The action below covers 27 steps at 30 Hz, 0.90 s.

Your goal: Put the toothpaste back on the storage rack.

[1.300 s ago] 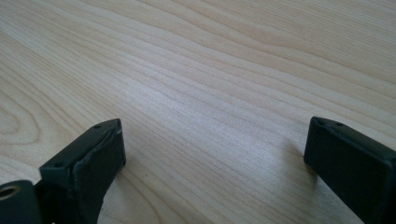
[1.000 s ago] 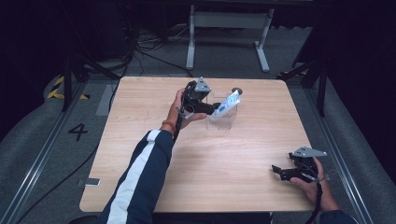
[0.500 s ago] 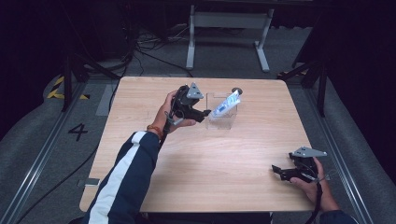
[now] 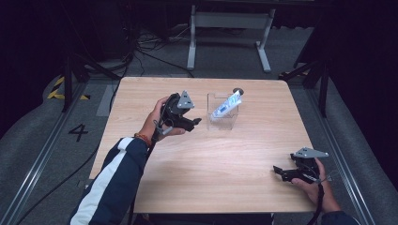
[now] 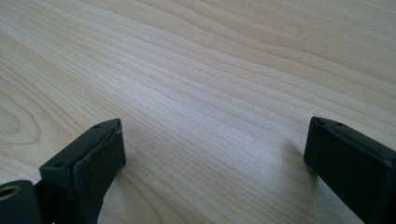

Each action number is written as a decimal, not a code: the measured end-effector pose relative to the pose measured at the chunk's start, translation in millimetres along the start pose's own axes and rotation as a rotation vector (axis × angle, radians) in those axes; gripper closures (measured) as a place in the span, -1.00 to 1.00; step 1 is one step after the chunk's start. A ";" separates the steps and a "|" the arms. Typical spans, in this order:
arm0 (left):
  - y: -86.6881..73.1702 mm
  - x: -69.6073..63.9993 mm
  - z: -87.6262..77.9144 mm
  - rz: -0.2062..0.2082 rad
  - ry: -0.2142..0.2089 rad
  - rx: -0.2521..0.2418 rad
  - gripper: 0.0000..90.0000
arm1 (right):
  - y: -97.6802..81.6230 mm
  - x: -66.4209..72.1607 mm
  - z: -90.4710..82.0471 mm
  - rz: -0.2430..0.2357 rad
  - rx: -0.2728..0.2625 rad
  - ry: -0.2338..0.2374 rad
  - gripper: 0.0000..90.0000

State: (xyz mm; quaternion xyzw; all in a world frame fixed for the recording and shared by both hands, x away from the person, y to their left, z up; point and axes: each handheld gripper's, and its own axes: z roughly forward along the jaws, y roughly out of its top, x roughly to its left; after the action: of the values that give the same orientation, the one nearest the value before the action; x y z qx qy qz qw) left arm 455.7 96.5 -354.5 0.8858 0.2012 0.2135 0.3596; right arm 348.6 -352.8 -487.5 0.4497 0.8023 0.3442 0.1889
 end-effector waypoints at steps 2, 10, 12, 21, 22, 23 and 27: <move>-5.3 -2.2 -3.6 0.008 0.010 0.010 -0.42 | 0.0 0.0 0.0 0.000 0.000 0.000 -0.88; -22.3 -6.1 -11.9 0.011 0.009 0.033 -0.42 | -0.1 0.1 0.0 0.001 -0.001 0.000 -0.88; -24.5 -6.5 -13.0 0.014 0.012 0.041 -0.42 | -0.1 0.1 0.0 0.001 -0.001 0.000 -0.88; -43.9 -8.7 -29.5 0.036 0.040 0.083 -0.45 | -0.1 0.1 -0.1 0.001 -0.001 -0.001 -0.88; -46.1 -9.4 -31.3 0.036 0.046 0.086 -0.45 | -0.1 0.1 -0.1 0.001 -0.001 -0.001 -0.88; -48.7 -9.8 -34.1 0.036 0.043 0.099 -0.45 | -0.1 0.2 0.0 0.002 -0.001 -0.001 -0.88; -56.9 -11.7 -38.8 0.051 0.056 0.103 -0.47 | -0.1 0.1 -0.1 0.001 -0.001 -0.001 -0.88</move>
State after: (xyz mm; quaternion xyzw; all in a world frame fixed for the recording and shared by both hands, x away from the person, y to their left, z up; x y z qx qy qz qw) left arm 414.1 149.5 -373.1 0.9016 0.1995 0.2367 0.3021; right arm 348.5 -352.8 -487.5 0.4503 0.8018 0.3445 0.1892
